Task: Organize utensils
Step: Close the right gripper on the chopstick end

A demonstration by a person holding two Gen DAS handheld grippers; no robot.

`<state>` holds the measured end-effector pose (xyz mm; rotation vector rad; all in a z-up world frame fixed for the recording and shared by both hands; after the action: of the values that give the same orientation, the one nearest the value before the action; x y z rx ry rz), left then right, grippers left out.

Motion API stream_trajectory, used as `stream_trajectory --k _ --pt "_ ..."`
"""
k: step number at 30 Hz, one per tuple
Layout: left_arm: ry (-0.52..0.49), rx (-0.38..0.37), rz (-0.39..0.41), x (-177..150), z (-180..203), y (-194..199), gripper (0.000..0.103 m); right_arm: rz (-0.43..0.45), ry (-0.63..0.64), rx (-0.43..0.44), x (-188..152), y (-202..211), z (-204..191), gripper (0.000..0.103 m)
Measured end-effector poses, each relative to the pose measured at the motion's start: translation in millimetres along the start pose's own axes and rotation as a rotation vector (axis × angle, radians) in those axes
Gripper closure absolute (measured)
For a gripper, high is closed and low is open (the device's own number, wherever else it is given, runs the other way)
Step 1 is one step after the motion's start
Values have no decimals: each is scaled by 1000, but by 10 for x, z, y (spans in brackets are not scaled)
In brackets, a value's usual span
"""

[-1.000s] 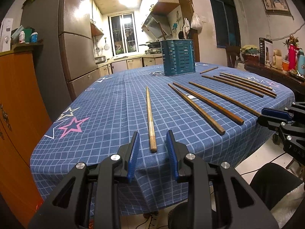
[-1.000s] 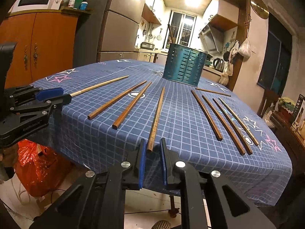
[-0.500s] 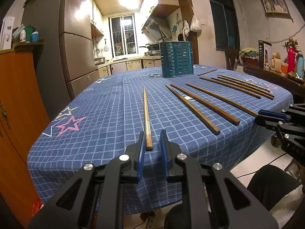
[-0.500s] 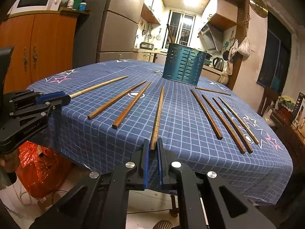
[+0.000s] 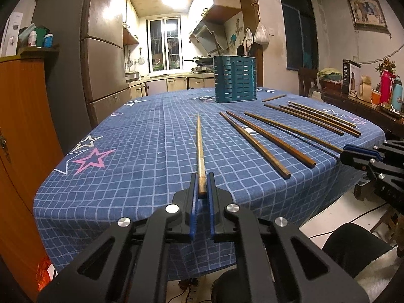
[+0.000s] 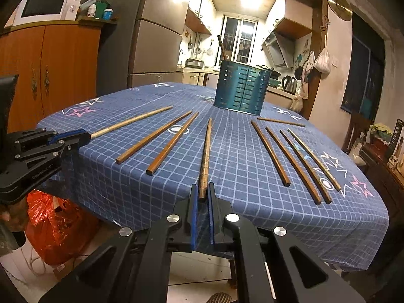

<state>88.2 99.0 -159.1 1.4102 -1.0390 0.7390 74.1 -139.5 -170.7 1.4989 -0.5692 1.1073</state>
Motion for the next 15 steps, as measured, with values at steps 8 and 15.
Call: stream_trajectory --k 8,15 --pt "78 41 39 244 -206 235 98 62 -5 -7 251 194 198 95" --pt "135 63 90 694 -400 381 98 131 23 4 621 398 384 95"
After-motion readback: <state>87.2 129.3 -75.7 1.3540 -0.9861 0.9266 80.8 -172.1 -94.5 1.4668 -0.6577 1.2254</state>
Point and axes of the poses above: each gripper's, at about its wrist camera, not at the fingertips, and y roughly against the way its jaws point, z to its right, x to its top, the point moved 10 cm from there along -y, roughly the way its jaws point, and after that the axes turned 9 degrees about x, right-handed, at the moved point
